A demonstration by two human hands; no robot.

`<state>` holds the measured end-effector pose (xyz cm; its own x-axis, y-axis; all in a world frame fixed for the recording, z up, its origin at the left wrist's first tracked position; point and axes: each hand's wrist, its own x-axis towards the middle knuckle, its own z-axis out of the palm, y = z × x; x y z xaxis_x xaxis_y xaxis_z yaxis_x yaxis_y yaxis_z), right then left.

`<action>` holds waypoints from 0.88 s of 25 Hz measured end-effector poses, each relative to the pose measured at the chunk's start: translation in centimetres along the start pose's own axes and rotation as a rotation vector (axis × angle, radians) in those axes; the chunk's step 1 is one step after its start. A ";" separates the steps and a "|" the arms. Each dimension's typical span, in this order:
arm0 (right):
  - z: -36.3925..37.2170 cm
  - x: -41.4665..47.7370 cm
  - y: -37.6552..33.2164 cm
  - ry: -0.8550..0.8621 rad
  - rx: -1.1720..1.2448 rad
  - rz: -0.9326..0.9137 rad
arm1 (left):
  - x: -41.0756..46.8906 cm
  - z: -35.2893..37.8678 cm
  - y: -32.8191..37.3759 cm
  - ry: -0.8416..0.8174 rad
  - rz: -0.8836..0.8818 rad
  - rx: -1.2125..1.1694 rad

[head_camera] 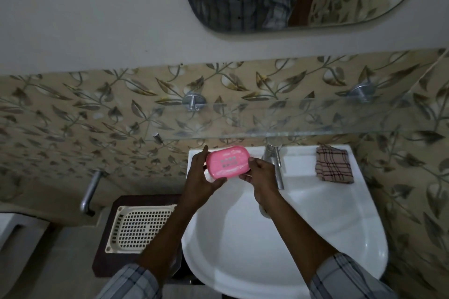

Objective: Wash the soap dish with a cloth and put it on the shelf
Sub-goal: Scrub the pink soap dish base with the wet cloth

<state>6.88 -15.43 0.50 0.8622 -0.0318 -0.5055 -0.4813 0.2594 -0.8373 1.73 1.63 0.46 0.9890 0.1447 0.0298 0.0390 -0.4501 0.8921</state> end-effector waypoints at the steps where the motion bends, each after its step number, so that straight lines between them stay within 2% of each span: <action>1: -0.2 -0.3 -0.1 -0.018 0.000 0.014 | -0.7 -0.2 0.3 0.001 -0.086 -0.134; 3: -1.0 -1.2 -0.2 -0.067 -0.029 -0.014 | -1.5 -0.6 1.2 0.015 -0.358 -0.576; 4: -1.4 -1.7 -0.3 -0.112 -0.041 -0.041 | -1.4 -0.8 1.7 -0.056 -0.531 -0.858; 5: -1.9 -2.3 -0.4 -0.170 -0.061 -0.072 | -1.3 -0.8 2.1 -0.200 -0.726 -1.084; 6: -2.4 -2.8 -0.6 -0.229 -0.105 -0.108 | -1.1 -1.0 2.3 -0.413 -0.856 -1.189; 8: -3.1 -3.7 -0.9 -0.310 -0.218 -0.160 | -1.0 -0.9 2.6 -0.749 -0.916 -1.201; 10: -4.0 -4.5 -1.8 -0.316 -0.299 -0.182 | -1.2 0.0 3.1 -0.864 -0.908 -1.188; 14: -6.4 -6.0 -2.9 -0.308 -0.434 -0.231 | -1.7 0.5 3.8 -0.807 -0.794 -1.159; 16: -9.4 -6.4 -2.5 -0.136 -0.438 -0.281 | -2.2 0.2 4.0 -0.809 -0.784 -1.175; 18: -13.5 -5.1 -2.0 0.156 -0.581 -0.440 | -2.6 -0.1 3.7 -0.792 -0.818 -1.233; 19: -15.6 -3.9 -2.1 0.300 -0.761 -0.520 | -2.8 -0.2 3.6 -0.765 -0.847 -1.239; 20: -17.6 -2.0 -2.2 0.373 -0.997 -0.520 | -3.0 -0.1 3.4 -0.730 -0.879 -1.240; 22: -20.8 2.2 -2.7 0.262 -1.488 -0.314 | -3.4 0.2 3.1 -0.674 -0.930 -1.231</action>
<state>6.81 -36.30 -2.72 0.9813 -0.1031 -0.1628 -0.1458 -0.9498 -0.2770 -1.43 -0.42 3.03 0.5888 -0.5762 -0.5668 0.7992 0.5200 0.3015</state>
